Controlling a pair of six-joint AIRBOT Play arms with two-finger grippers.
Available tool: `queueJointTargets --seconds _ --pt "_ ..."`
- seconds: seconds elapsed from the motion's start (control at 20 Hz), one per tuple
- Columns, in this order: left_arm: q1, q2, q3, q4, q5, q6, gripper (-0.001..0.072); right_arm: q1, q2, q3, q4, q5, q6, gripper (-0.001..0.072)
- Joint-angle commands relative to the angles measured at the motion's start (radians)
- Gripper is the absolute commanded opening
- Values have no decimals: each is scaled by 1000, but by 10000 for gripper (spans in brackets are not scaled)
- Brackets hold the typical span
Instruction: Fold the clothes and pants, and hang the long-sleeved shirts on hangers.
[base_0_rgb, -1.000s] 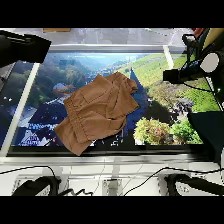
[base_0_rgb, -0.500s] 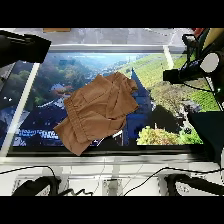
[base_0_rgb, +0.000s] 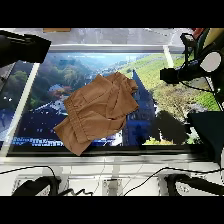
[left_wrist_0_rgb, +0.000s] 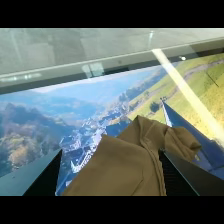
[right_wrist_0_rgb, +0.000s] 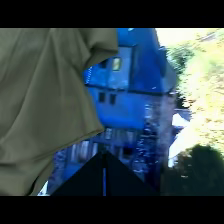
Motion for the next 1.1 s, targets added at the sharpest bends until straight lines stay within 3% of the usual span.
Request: queueJointTargets --seconds 0.0,0.2,0.35,0.5,0.65,0.7,0.8,0.85,0.95,1.05 --pt "0 0 0 0 0 0 694 6 -6 -1 140 144 -44 24" --pt "0 1 0 -95 0 -41 694 134 -2 -84 168 182 -187 24" --pt "0 7 0 -103 -22 -13 694 332 -2 -200 166 132 -335 24" --pt "2 33 -1 43 -119 0 694 528 -3 -317 151 -9 -457 25" --pt "26 77 -1 163 -162 0 694 686 -17 -381 147 -269 -484 31" --pt "46 95 -1 174 -161 0 694 729 -29 -386 143 -343 -485 99" --pt "86 122 -1 180 -161 0 694 816 -71 -385 117 -438 -542 478" --pt "105 131 -1 180 -162 0 694 858 -99 -385 87 -465 -606 531" --pt "117 142 -1 180 -163 0 694 928 -159 -385 26 -522 -708 524" --pt "116 142 -1 179 -163 0 694 972 -216 -385 -9 -598 -729 524"
